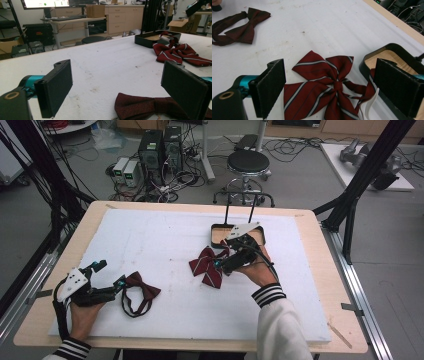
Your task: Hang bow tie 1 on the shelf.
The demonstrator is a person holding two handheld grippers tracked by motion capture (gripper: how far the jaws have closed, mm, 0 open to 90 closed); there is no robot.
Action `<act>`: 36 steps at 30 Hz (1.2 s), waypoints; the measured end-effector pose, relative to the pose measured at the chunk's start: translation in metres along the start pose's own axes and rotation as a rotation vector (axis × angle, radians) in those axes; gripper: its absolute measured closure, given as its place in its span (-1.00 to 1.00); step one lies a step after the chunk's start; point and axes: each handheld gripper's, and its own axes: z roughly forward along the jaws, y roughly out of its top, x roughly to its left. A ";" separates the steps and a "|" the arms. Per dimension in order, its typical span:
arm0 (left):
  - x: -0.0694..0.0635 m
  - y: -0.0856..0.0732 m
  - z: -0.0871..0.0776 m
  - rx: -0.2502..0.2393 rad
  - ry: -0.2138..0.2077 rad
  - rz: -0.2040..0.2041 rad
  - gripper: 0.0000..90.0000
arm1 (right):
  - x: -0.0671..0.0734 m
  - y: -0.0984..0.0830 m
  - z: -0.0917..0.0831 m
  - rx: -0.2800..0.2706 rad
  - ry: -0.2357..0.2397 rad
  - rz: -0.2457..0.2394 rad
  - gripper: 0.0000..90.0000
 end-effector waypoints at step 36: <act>0.001 0.000 0.000 0.003 -0.004 -0.004 -0.77 | -0.014 -0.016 0.063 0.284 0.035 -0.026 -0.16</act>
